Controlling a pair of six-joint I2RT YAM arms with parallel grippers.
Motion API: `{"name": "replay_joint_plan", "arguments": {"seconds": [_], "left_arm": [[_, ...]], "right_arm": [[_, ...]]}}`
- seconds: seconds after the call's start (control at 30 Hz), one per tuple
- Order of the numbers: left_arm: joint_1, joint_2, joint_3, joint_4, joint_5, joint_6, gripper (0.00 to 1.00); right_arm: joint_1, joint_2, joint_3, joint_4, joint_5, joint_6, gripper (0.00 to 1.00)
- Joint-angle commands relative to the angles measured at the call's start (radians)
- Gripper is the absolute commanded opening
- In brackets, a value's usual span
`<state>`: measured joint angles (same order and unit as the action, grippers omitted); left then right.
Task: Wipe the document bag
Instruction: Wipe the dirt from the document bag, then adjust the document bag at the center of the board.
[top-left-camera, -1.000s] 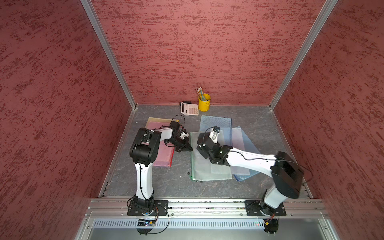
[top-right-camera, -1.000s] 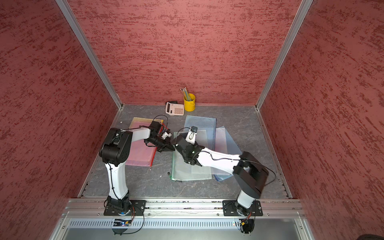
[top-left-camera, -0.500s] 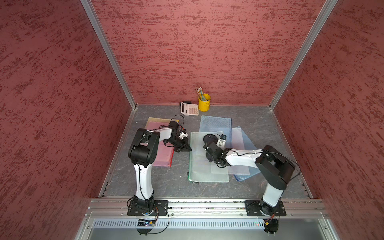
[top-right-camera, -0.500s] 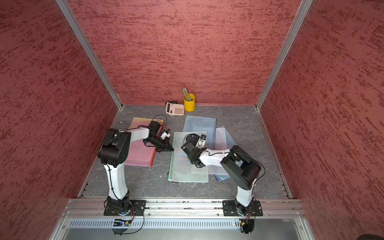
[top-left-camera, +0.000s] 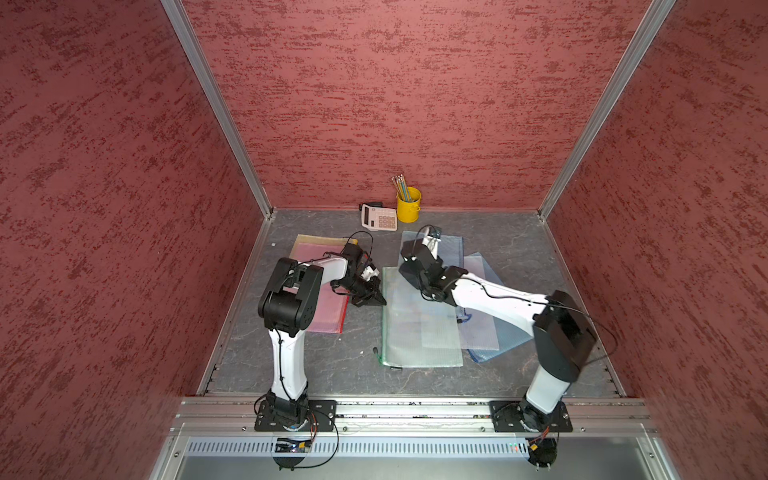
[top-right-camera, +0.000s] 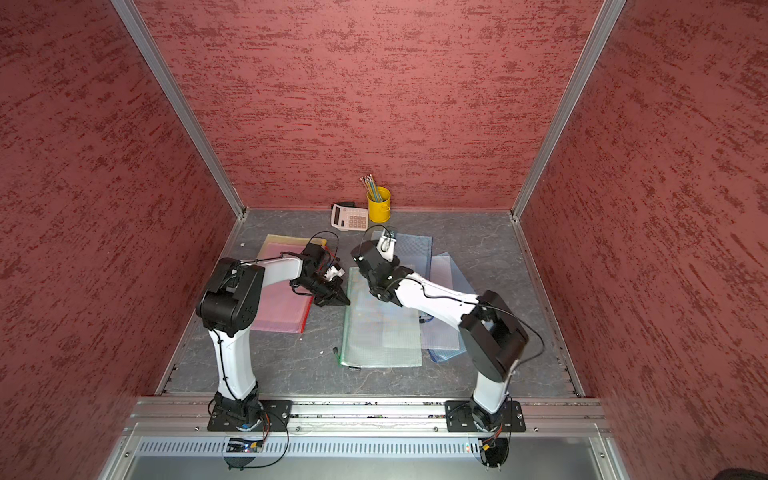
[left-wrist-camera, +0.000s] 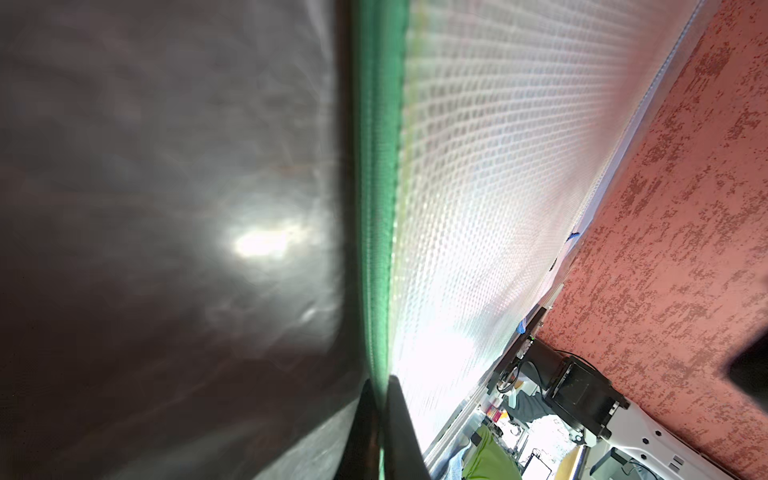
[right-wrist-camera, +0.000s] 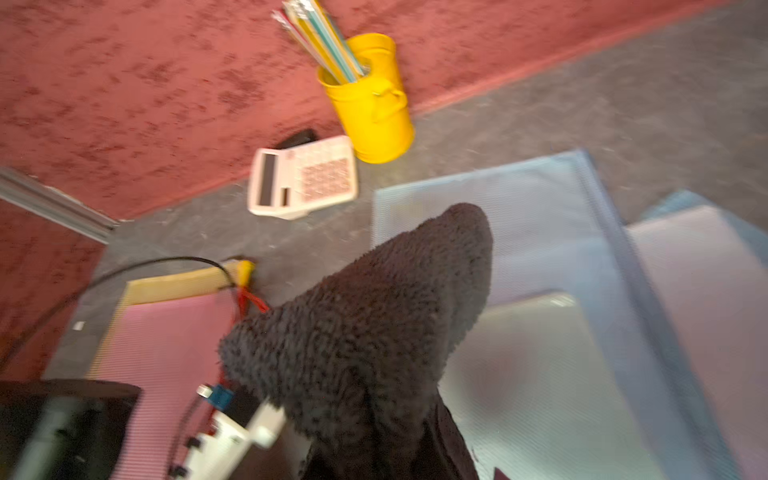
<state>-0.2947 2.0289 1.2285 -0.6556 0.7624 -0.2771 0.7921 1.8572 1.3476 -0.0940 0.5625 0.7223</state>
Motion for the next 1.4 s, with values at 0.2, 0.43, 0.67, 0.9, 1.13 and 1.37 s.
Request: {"name": "replay_joint_plan", "arguments": {"seconds": [0.2, 0.43, 0.67, 0.9, 1.13, 1.37], "left_arm": [[0.005, -0.048, -0.011, 0.037, -0.050, -0.068, 0.00], [-0.003, -0.134, 0.010, -0.061, -0.122, -0.061, 0.00], [0.050, -0.381, 0.154, -0.451, -0.431, 0.046, 0.00], [0.121, -0.468, 0.502, -0.851, -0.718, 0.147, 0.00], [-0.155, -0.284, 0.816, -1.160, -0.996, 0.032, 0.00], [-0.438, -0.014, 0.832, -1.143, -0.979, -0.168, 0.00]], "right_arm": [[-0.198, 0.077, -0.162, -0.033, -0.035, -0.032, 0.00], [-0.420, -0.144, -0.351, -0.085, 0.042, -0.069, 0.00], [-0.426, -0.279, -0.319, -0.077, 0.010, -0.134, 0.00], [-0.426, -0.311, -0.384, -0.066, -0.085, -0.153, 0.00], [-0.426, -0.325, -0.404, -0.059, -0.116, -0.178, 0.00], [-0.446, -0.360, -0.407, -0.062, -0.117, -0.205, 0.00]]}}
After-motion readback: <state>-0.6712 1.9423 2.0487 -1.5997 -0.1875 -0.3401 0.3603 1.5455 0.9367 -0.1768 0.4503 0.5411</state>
